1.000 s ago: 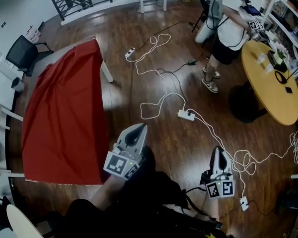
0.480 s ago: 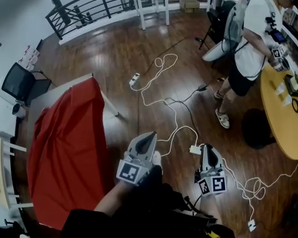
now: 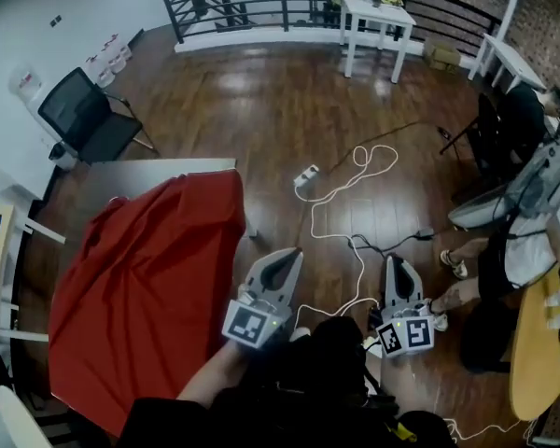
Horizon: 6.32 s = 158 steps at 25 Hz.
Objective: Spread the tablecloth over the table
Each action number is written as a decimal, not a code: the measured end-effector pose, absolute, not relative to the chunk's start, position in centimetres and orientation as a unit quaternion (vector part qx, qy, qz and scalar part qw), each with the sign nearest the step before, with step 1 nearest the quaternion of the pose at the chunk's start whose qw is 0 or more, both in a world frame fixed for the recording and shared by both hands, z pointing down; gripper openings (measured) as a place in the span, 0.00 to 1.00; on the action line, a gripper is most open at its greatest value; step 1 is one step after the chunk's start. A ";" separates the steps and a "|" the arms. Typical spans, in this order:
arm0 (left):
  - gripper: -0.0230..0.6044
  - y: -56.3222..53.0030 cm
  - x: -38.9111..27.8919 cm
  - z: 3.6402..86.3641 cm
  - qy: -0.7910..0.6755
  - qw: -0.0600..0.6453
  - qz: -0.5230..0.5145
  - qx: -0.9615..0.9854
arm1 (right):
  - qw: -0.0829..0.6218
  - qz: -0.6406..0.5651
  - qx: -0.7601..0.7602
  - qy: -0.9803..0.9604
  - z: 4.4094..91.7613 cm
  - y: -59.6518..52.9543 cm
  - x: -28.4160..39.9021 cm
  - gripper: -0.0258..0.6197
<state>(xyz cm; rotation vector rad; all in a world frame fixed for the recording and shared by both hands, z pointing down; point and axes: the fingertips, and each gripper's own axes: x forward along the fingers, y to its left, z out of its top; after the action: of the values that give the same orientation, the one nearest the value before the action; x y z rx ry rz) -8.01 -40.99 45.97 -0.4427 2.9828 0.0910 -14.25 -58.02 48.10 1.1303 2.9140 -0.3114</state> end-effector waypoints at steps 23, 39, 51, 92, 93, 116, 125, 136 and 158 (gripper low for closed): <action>0.04 -29.2 -54.1 44.1 0.994 0.095 -0.051 0.010 | 0.054 -0.117 0.544 0.829 46.3 -40.2 -62.1 0.05; 0.04 -1.4 -69.3 45.9 0.989 0.129 0.030 0.063 | 0.027 -0.083 0.533 0.841 47.0 -16.0 -80.1 0.05; 0.04 27.6 -54.1 44.1 0.919 0.187 0.012 0.347 | 0.051 -0.029 0.818 0.573 43.6 25.3 -66.6 0.05; 0.04 20.2 -22.7 54.1 0.030 0.012 -0.088 0.996 | 0.024 0.045 0.841 -0.539 55.9 27.6 -15.6 0.05; 0.04 20.0 -22.8 54.8 0.028 0.009 -0.079 0.996 | 0.029 0.055 0.841 -0.537 56.9 27.7 -15.2 0.05; 0.04 22.5 -17.7 60.9 -0.127 0.007 0.060 0.990 | -0.069 0.443 0.815 -0.367 80.3 35.1 1.7 0.38; 0.04 21.9 -18.6 62.1 -0.157 0.014 0.082 0.984 | -0.114 0.483 0.796 -0.345 82.2 34.7 0.2 0.38; 0.04 20.9 -17.4 60.5 -0.144 0.004 0.080 0.986 | -0.126 0.466 0.808 -0.339 82.1 33.2 3.3 0.40; 0.04 34.9 -6.9 62.8 -0.027 0.027 0.046 0.998 | -0.091 0.438 0.859 -0.248 80.1 55.8 7.5 0.05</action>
<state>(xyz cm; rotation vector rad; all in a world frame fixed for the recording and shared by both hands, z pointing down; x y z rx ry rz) -6.91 34.89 62.76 -3.1918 0.0867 -0.1464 7.48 55.84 80.06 -2.5530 0.7380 -1.3001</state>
